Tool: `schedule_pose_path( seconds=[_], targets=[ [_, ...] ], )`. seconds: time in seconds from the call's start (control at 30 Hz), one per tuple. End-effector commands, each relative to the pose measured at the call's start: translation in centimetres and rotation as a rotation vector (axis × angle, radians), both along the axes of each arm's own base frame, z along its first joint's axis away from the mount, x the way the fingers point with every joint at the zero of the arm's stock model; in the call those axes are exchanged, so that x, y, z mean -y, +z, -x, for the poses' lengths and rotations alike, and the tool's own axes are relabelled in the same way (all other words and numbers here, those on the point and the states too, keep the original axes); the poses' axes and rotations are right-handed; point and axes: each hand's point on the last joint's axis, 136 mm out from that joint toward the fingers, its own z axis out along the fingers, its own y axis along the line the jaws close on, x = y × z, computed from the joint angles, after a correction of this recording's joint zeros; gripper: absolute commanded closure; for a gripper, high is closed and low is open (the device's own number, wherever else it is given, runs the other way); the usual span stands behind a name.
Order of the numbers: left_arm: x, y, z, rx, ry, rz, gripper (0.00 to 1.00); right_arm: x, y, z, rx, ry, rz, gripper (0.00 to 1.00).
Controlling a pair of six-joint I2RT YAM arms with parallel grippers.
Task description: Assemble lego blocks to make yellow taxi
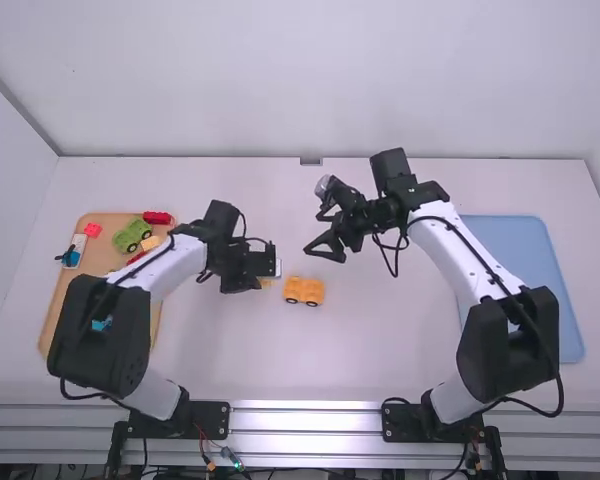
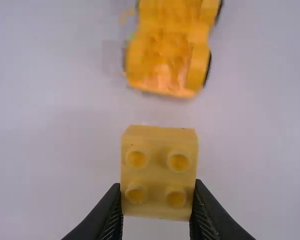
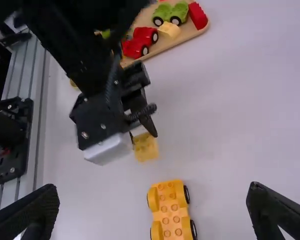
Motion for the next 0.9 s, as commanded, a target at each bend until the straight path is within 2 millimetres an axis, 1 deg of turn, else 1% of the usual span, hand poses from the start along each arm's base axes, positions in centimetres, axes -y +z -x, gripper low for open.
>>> schedule_pose_path(
  seconds=[0.0, 0.07, 0.17, 0.27, 0.4, 0.47, 0.5, 0.53, 0.57, 0.6, 0.63, 0.77, 0.8, 0.83, 0.87],
  targets=[
    [-1.4, -1.8, 0.5, -0.022, -0.006, -0.086, 0.77, -0.3, 0.8, -0.2, 0.008, 0.003, -0.012, 0.01],
    [-1.3, -2.6, 0.4, -0.032, -0.006, -0.087, 0.76, -0.3, 0.8, -0.3, 0.009, 0.003, -0.013, 0.01],
    [-1.3, -3.0, 0.3, -0.038, -0.002, -0.087, 0.76, -0.2, 0.8, -0.3, 0.012, 0.001, -0.013, 0.01],
    [-1.2, -3.7, -0.3, -0.042, 0.033, -0.086, 0.73, -0.4, 0.8, -0.2, 0.012, 0.005, -0.014, 0.01],
    [-1.3, -4.4, -0.2, -0.058, 0.036, -0.09, 0.68, -0.6, 0.8, 0.0, 0.013, 0.013, -0.011, 0.01],
    [-1.3, -4.5, -0.2, -0.058, 0.035, -0.09, 0.62, -0.6, 0.7, 0.0, 0.015, 0.013, -0.006, 0.01],
    [-1.3, -4.5, -0.2, -0.058, 0.036, -0.09, 0.61, -0.6, 0.7, -0.1, 0.015, 0.012, -0.004, 0.01],
    [-1.3, -4.5, -0.3, -0.054, 0.036, -0.088, 0.55, -0.6, 0.6, -0.1, 0.017, 0.01, -0.001, 0.01],
    [-1.2, -4.4, -0.4, -0.047, 0.036, -0.087, 0.4, -0.5, 0.5, -0.2, 0.018, 0.005, 0.007, 0.01],
    [-1.2, -4.4, -0.6, -0.041, 0.037, -0.085, 0.27, -0.5, 0.4, -0.2, 0.021, 0.004, 0.012, 0.01],
    [-1.2, -4.4, -0.6, -0.039, 0.036, -0.085, 0.01, -0.5, 0.4, -0.2, 0.02, 0.004, 0.012, 0.01],
    [-0.8, -3.9, -1.0, -0.028, 0.029, -0.064, 0.01, -0.5, 0.5, -0.4, 0.028, 0.002, 0.009, 0.01],
    [-0.2, -3.1, -1.0, -0.034, 0.016, -0.029, 0.01, -0.5, 0.5, -0.5, 0.033, 0.001, 0.007, 0.01],
    [0.3, -1.9, -1.1, -0.039, 0.015, 0.02, 0.01, -0.5, 0.6, -0.5, 0.039, 0.002, 0.006, 0.01],
    [0.3, -1.9, -1.1, -0.039, 0.015, 0.02, 0.01, -0.5, 0.6, -0.5, 0.039, 0.002, 0.006, 0.01]
  ],
)
